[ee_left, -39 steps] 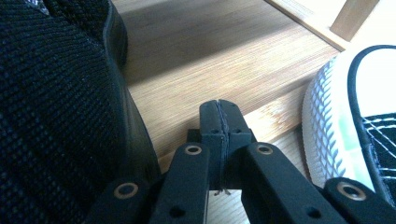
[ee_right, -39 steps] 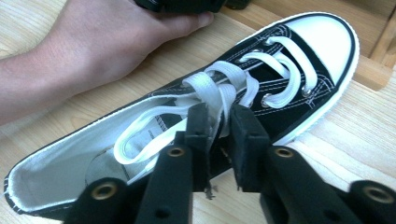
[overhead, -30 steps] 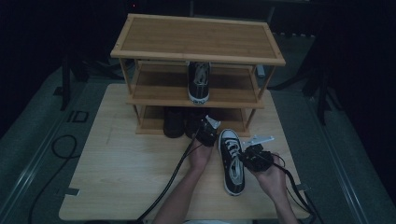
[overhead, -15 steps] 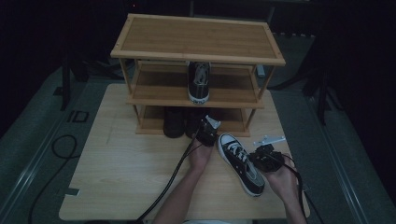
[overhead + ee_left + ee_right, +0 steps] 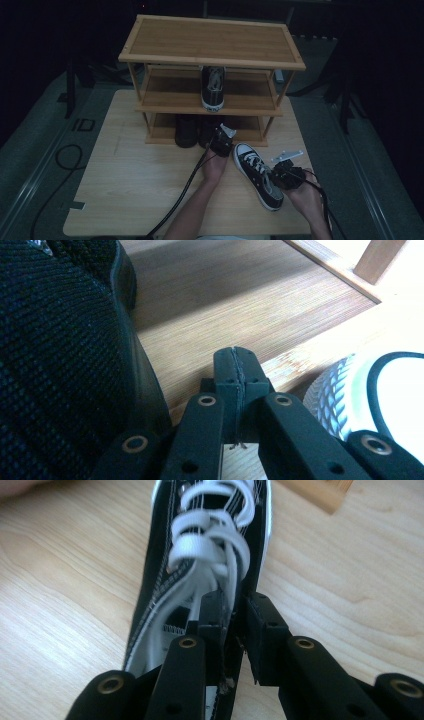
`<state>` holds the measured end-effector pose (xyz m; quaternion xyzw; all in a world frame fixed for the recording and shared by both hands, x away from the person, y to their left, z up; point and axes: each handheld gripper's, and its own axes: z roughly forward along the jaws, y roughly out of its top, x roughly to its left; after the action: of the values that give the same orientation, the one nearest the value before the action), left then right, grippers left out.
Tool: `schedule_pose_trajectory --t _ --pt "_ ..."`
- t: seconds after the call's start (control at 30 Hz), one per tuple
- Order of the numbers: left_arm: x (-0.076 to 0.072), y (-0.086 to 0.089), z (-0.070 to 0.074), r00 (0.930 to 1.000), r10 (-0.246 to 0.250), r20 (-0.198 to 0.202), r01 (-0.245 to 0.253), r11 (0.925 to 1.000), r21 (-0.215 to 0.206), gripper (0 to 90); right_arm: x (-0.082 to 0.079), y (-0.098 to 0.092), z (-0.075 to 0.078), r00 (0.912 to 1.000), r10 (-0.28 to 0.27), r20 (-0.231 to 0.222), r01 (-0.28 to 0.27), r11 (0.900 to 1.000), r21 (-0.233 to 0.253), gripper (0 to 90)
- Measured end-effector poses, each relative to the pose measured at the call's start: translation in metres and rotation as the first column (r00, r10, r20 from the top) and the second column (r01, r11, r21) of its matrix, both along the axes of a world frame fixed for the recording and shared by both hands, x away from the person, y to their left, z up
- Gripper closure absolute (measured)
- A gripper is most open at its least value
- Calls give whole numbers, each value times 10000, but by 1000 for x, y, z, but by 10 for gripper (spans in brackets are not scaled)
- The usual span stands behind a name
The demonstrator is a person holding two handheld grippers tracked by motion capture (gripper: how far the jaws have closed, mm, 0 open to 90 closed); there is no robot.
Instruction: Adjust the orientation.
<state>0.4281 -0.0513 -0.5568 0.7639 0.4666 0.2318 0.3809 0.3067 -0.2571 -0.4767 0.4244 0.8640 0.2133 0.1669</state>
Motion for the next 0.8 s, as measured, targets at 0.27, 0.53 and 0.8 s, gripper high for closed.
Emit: schedule_pose_trajectory --t 0.27,0.53,0.8 --pt "0 0 0 10000 -1 0 1 10000 -7 900 9 4 -15 9996 -20 -270 13 9997 -260 767" --pt "0 0 0 10000 0 1 0 10000 -5 900 13 3 -17 9992 -36 -404 30 9999 -151 800" --pt "0 0 0 10000 -18 -13 18 10000 -25 900 13 1 -16 9991 -61 -411 60 10000 -25 878"
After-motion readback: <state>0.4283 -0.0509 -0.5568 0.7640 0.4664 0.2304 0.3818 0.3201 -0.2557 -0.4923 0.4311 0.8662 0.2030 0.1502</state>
